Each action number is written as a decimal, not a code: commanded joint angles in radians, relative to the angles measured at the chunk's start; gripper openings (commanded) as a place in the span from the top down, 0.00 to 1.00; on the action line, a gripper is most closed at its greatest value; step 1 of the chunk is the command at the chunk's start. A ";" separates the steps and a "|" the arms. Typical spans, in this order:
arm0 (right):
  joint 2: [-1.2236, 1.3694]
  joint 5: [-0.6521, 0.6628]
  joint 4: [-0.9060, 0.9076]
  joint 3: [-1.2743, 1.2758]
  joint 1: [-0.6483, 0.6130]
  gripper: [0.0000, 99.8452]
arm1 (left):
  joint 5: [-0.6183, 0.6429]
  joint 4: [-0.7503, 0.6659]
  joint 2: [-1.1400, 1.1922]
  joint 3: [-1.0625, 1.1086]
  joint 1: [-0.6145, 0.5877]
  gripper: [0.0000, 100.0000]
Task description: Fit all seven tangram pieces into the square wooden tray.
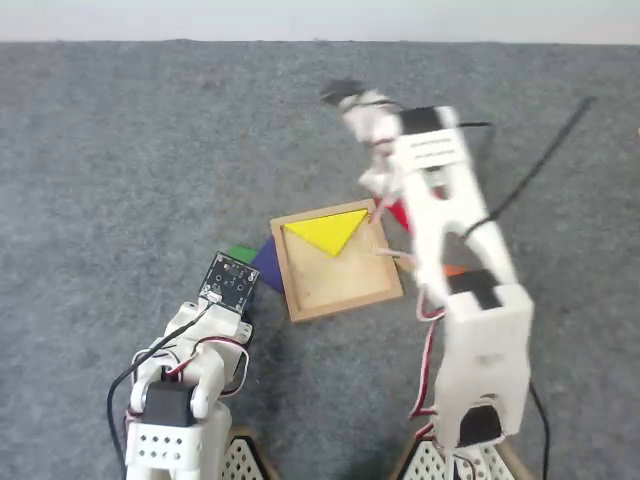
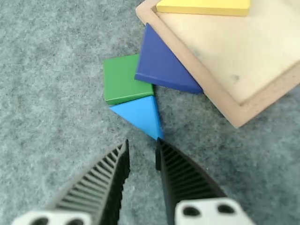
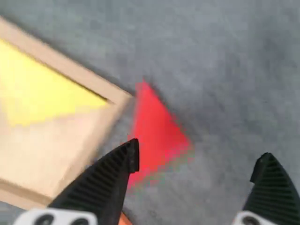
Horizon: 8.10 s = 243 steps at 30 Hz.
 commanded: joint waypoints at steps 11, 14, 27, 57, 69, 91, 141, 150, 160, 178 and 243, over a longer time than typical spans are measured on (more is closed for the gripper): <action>0.136 0.164 -0.039 -0.023 0.007 0.63 | -0.006 0.008 -0.018 -0.010 -0.002 0.91; 0.154 0.097 -0.004 -0.023 -0.021 0.63 | -0.006 0.008 -0.018 -0.010 -0.002 0.91; 0.170 -0.157 -0.007 -0.023 0.019 0.63 | -0.006 0.008 -0.018 -0.010 -0.002 0.91; 0.289 -0.051 0.016 -0.100 0.005 0.63 | -0.006 0.008 -0.018 -0.010 -0.002 0.91; 0.289 -0.055 0.016 -0.100 0.007 0.81 | -0.006 0.008 -0.018 -0.010 -0.002 0.91; 0.099 -0.127 0.216 -0.149 -0.038 0.86 | -0.006 0.008 -0.018 -0.010 -0.002 0.91; 0.249 0.029 0.154 -0.150 -0.047 0.92 | -0.006 0.008 -0.018 -0.010 -0.002 0.91; 0.166 -0.028 0.255 -0.150 -0.168 0.92 | -0.006 0.008 -0.018 -0.010 -0.002 0.91; 0.013 -0.038 0.283 -0.150 -0.191 0.92 | -0.006 0.008 -0.018 -0.010 -0.002 0.91; 0.186 -0.190 0.022 -0.143 -0.153 0.92 | -0.006 0.008 -0.018 -0.010 -0.002 0.91; -0.127 -0.440 -0.286 0.416 -0.272 0.92 | -0.006 0.008 -0.018 -0.010 -0.002 0.91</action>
